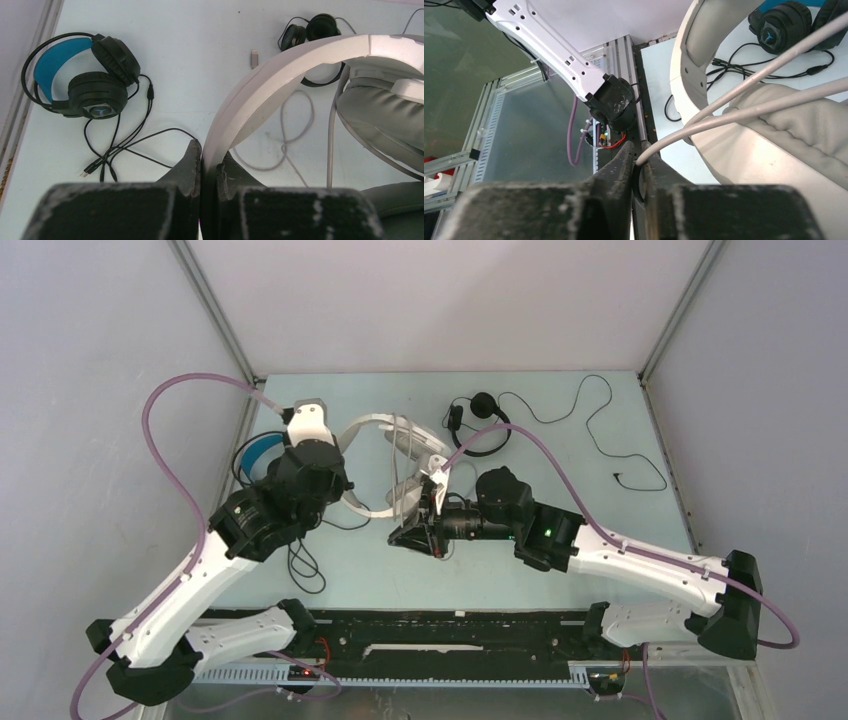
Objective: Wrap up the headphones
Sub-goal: Wrap the headphones cable around the headphones.
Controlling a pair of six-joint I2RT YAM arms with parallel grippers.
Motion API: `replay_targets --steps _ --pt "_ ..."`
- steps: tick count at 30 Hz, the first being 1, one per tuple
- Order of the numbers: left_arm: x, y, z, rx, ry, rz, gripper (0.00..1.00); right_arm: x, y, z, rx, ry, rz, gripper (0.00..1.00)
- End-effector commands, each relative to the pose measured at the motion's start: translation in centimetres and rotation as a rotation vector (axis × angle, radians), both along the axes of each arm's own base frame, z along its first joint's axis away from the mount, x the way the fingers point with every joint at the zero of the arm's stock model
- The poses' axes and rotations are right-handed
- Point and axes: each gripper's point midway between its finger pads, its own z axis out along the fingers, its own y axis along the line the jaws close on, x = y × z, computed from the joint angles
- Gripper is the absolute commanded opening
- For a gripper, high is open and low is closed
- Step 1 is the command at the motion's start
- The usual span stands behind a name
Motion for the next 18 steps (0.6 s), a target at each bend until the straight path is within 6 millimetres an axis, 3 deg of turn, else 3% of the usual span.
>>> replay_targets --steps 1,5,8,18 --pt "1.0 -0.9 3.9 -0.144 -0.157 -0.008 0.0 -0.5 -0.2 3.3 0.105 -0.029 -0.009 0.01" --pt "1.3 -1.4 1.7 -0.005 -0.157 -0.098 0.0 -1.0 -1.5 7.2 0.223 -0.027 -0.016 0.0" --pt "1.4 -2.1 -0.3 0.06 -0.147 -0.164 0.0 0.4 -3.0 9.1 0.276 -0.007 -0.076 0.0" --pt "2.2 -4.6 -4.3 0.125 -0.104 -0.275 0.0 4.0 -3.4 10.4 0.342 0.056 -0.094 0.0"
